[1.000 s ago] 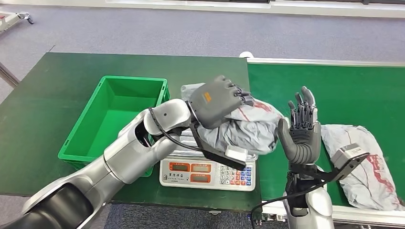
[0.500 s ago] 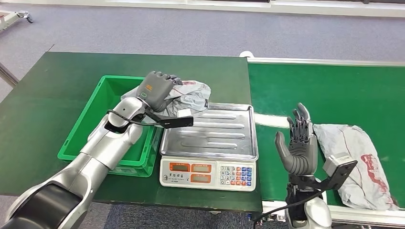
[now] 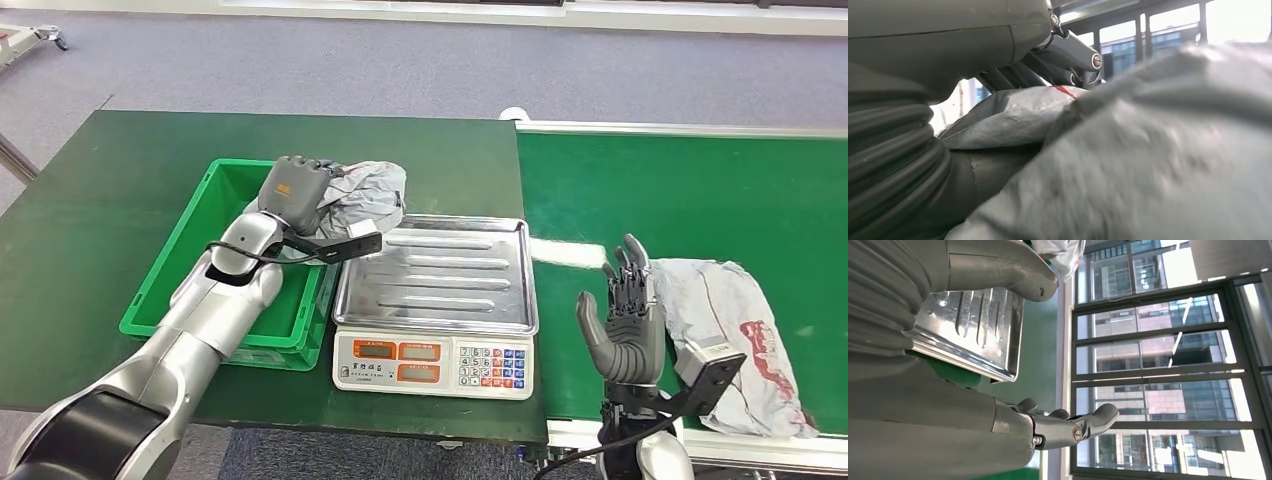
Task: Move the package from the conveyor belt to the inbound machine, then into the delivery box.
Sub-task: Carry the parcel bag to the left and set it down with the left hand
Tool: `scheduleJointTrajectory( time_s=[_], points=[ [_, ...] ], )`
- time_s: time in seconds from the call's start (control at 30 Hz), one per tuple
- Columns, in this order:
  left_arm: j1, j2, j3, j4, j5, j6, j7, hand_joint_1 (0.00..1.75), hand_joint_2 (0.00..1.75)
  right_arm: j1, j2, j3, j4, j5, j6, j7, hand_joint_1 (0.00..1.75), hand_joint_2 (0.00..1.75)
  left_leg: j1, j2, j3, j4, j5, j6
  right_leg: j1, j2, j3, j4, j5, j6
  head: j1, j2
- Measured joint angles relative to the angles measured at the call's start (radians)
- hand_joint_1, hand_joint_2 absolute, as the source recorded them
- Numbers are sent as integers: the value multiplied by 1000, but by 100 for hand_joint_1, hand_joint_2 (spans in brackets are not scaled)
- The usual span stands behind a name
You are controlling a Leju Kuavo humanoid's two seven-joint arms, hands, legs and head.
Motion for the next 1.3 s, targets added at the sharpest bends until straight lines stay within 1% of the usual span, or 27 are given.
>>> scheduleJointTrajectory(
  time_s=[0.03, 0.1, 0.17, 0.2, 0.23, 0.27, 0.33, 0.4, 0.5, 0.53, 0.57, 0.63, 0.77, 0.87, 0.93, 1.07, 1.2, 1.3],
  points=[
    [5, 3, 9, 0, -8, 1, 7, 175, 175, 1, 1, -1, 0, 0, 1, 0, 0, 175, 0, 0, 0, 0, 0, 0, 0, 0, 0, 0, 0, 0, 0, 0],
    [15, 13, 29, 0, -33, 0, 32, 164, 175, 2, 3, -1, 0, 0, 4, 0, 0, 175, 0, 0, 0, 0, 0, 0, 0, 0, 0, 0, 0, 0, 0, 0],
    [20, 23, 46, 1, -81, -7, 85, 164, 175, 2, 4, -1, 0, 0, 6, 0, 0, 175, 0, 0, 0, 0, 0, 0, 0, 0, 0, 0, 0, 0, 0, 0],
    [22, 29, 54, 2, -110, -12, 118, 169, 175, 2, 4, -1, 0, 0, 6, -1, 0, 175, 0, 0, 0, 0, 0, 0, 0, 0, 0, 0, 0, 0, 0, 0],
    [23, 34, 60, 4, -141, -20, 153, 137, 175, 2, 4, -1, 0, 0, 6, -1, 0, 175, 0, 0, 0, 0, 0, 0, 0, 0, 0, 0, 0, 0, 0, 0],
    [23, 39, 65, 7, -171, -32, 188, 97, 175, 2, 4, -1, 1, 0, 6, -1, 0, 175, 0, 0, 0, 0, 0, 0, 0, 0, 0, 0, 0, 0, 0, 0],
    [24, 49, 70, 14, -219, -63, 251, 10, 175, 2, 5, -2, 1, 0, 6, -1, 0, 175, 0, 0, 0, 0, 0, 0, 0, 0, 0, 0, 0, 0, 0, 0],
    [25, 60, 72, 21, -241, -95, 315, 1, 175, 2, 6, -2, 1, 1, 5, -1, 0, 175, 0, 0, 0, 0, 0, 0, 0, 0, 0, 0, 0, 0, 0, 0],
    [24, 80, 72, 31, -246, -154, 428, 0, 175, 1, 6, -3, 1, 5, 1, -1, 0, 175, 0, 0, 0, 0, 0, 0, 0, 0, -1, 0, 0, 0, 0, 0],
    [25, 87, 72, 33, -246, -166, 449, 0, 175, 0, 6, -3, 1, 8, -2, 0, 0, 175, 0, 0, -1, 0, 0, -1, 0, 0, -1, 0, 0, 0, 0, 0],
    [27, 94, 72, 33, -243, -170, 453, 0, 175, 0, 6, -3, 1, 15, -7, 1, 0, 175, 0, 0, -1, 0, 0, -1, 0, 0, -1, 0, 0, 0, 0, 0],
    [42, 101, 81, 18, -227, -156, 416, 0, 175, -1, 6, -3, 2, 32, -20, 5, 0, 175, 0, 0, -1, 0, 0, 0, 0, 0, -1, 0, 0, 0, 0, 0],
    [117, 90, 148, -79, -108, -109, 268, 0, 175, -2, 6, -3, 5, 59, -40, 21, 0, 0, 0, 1, -1, 0, 0, 0, 0, 1, -1, 0, 0, 0, 0, 0],
    [191, 58, 211, -188, 43, -90, 173, 0, 175, -2, 6, -3, 12, 77, -54, 35, 0, 0, 0, 1, -1, 0, -1, 0, -1, 1, -2, 0, 0, 0, 0, 0],
    [244, 26, 247, -265, 204, -102, 93, 0, 175, -6, 7, -3, 18, 92, -69, 47, 0, 0, -1, 1, -1, 0, -1, 0, -1, 1, -2, 0, -1, 0, 0, 0],
    [373, -52, 297, -439, 571, -174, -46, 0, 175, -29, 7, 1, 33, 129, -115, 66, 0, 175, -1, 1, -2, 0, -2, 1, -1, 1, -2, 0, -1, 0, 0, 0],
    [478, -127, 303, -568, 872, -274, -126, 0, 175, -55, 7, 17, 50, 221, -197, 68, 0, 175, -1, 1, -2, 0, -2, 2, -2, 0, -1, 0, -1, 0, 0, 0],
    [550, -184, 299, -638, 1026, -317, -160, 0, 175, -70, 7, 39, 62, 301, -283, 56, 0, 175, -2, 1, -2, 0, -2, 2, -2, 0, -2, -1, -1, 1, 0, 0]
  ],
)
